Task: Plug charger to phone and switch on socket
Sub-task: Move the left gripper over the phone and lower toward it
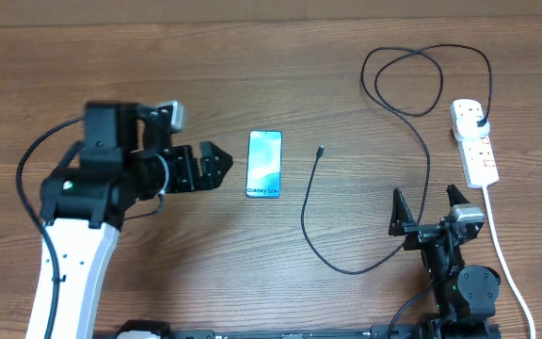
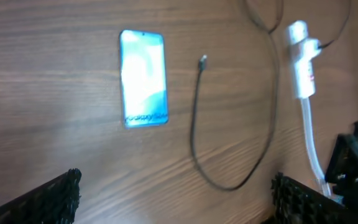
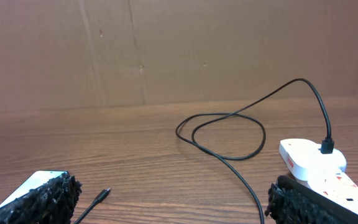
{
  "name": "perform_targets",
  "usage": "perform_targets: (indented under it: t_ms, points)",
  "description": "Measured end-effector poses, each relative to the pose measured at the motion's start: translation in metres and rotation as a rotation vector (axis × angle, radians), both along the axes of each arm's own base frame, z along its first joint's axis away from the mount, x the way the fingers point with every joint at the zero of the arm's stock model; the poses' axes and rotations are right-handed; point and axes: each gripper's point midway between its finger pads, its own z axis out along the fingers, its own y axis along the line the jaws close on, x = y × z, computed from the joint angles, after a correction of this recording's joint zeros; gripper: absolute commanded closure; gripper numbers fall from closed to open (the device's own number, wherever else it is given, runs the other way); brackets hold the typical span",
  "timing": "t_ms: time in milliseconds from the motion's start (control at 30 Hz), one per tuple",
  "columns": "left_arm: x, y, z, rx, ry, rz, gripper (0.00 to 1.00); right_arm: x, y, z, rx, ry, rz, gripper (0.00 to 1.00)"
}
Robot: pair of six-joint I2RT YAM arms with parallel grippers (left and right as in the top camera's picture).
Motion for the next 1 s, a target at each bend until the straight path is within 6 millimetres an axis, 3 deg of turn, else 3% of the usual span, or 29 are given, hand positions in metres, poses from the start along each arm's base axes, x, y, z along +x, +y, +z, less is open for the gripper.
perform_targets:
  t_ms: [400,733,1000]
  points:
    - [0.018,-0.009,0.001,0.313,0.193,-0.041,0.0,0.0,0.0,0.0,0.0,0.0,0.0,0.0]
    - [0.038,-0.021,-0.038,0.419,0.291,-0.055,0.0,0.0,0.0,0.0,0.0,0.0,0.0,0.0]
    - [0.049,-0.023,-0.057,0.433,0.33,-0.04,0.0,0.0,0.0,0.0,0.0,0.0,0.0,0.0]
